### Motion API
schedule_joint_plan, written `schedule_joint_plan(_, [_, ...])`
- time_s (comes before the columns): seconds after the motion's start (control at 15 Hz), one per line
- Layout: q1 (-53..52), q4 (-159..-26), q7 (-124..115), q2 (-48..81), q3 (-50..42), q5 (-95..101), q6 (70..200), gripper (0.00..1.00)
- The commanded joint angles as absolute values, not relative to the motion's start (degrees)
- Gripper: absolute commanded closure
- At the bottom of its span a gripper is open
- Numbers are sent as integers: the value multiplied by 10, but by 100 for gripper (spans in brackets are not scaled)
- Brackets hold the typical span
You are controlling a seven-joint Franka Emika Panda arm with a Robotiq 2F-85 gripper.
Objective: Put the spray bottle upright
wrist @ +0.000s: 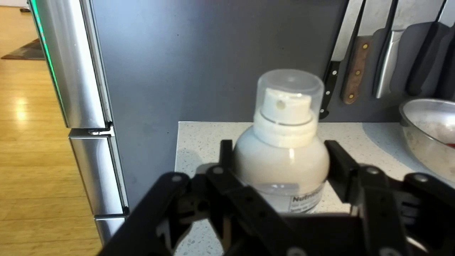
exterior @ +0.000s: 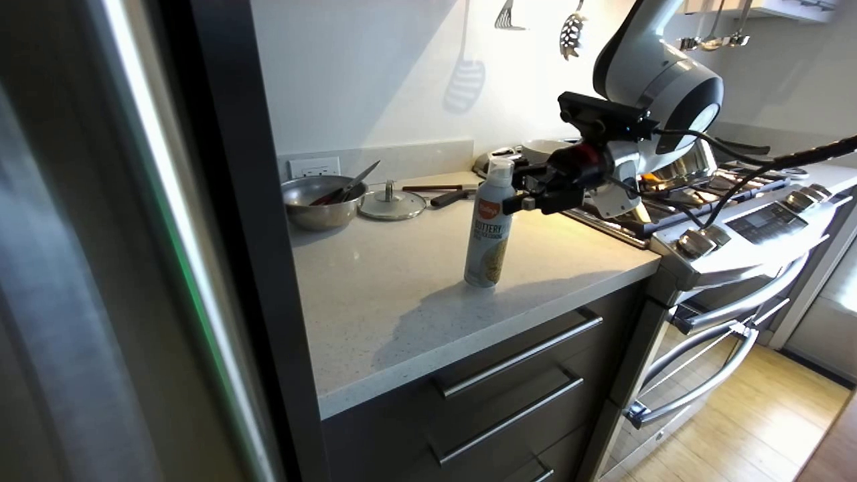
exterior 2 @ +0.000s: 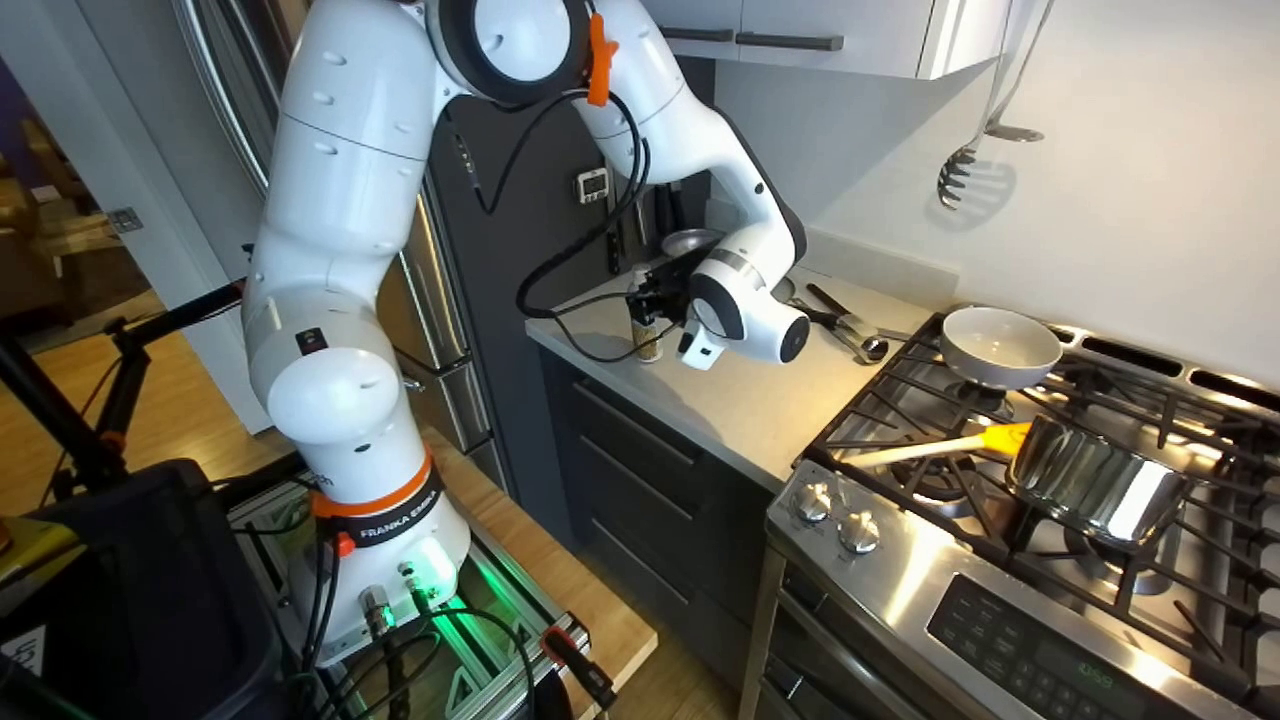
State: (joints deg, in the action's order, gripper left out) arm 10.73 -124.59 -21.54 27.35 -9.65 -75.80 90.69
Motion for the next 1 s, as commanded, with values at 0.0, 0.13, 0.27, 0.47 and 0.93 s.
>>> schedule_joint_plan(0.0, [113, -1246, -200, 291, -101, -780, 884, 62])
schedule_joint_plan(0.13, [113, -1246, -197, 296, -102, -783, 881, 62])
schedule_joint_plan(0.27, [113, -1246, -192, 298, -103, -783, 881, 62])
schedule_joint_plan(0.47, [112, -1248, -188, 297, -105, -779, 880, 12])
schedule_joint_plan(0.93, [117, -1249, -197, 279, -122, -748, 854, 0])
